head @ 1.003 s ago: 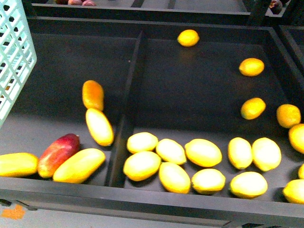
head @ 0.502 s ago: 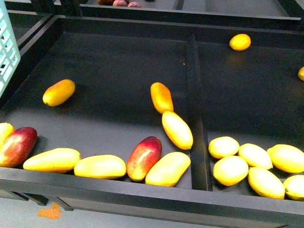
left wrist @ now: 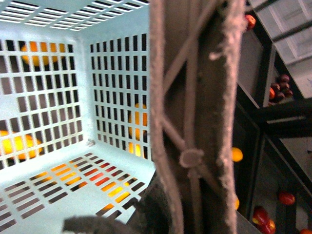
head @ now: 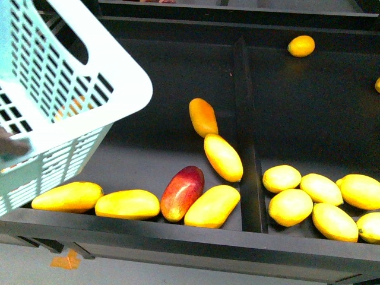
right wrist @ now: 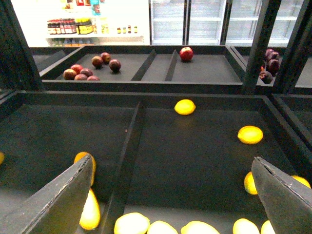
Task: Pick lemon and mango into basket
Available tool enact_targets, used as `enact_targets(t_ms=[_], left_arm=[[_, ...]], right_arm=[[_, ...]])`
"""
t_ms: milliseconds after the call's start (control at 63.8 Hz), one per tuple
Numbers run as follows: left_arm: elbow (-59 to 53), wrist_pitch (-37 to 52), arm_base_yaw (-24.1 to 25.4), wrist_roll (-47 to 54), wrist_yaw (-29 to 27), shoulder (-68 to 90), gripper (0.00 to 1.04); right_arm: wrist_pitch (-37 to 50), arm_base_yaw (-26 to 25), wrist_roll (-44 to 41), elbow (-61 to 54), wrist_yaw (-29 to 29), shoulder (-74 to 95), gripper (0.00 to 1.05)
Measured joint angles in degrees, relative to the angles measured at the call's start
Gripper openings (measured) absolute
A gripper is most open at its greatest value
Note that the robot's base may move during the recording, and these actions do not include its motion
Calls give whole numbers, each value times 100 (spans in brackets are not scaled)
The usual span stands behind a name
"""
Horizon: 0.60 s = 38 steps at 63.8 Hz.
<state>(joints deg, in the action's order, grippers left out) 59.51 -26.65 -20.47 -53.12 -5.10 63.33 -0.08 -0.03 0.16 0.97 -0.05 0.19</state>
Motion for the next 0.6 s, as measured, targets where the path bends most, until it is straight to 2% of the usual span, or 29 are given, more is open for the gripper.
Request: enact_targets(t_ms=[235,470,596], left_arm=[[494,361,-1040,-225,389,807,5],[560,693,-1838,-365,24,1019,5],[584,695,-1919,-352,7,1019,5]], right_arm=[[0,0,-2,0,0,0,96],[0,0,-2,0,0,0,96],[0,0,0,0,2,0,96]])
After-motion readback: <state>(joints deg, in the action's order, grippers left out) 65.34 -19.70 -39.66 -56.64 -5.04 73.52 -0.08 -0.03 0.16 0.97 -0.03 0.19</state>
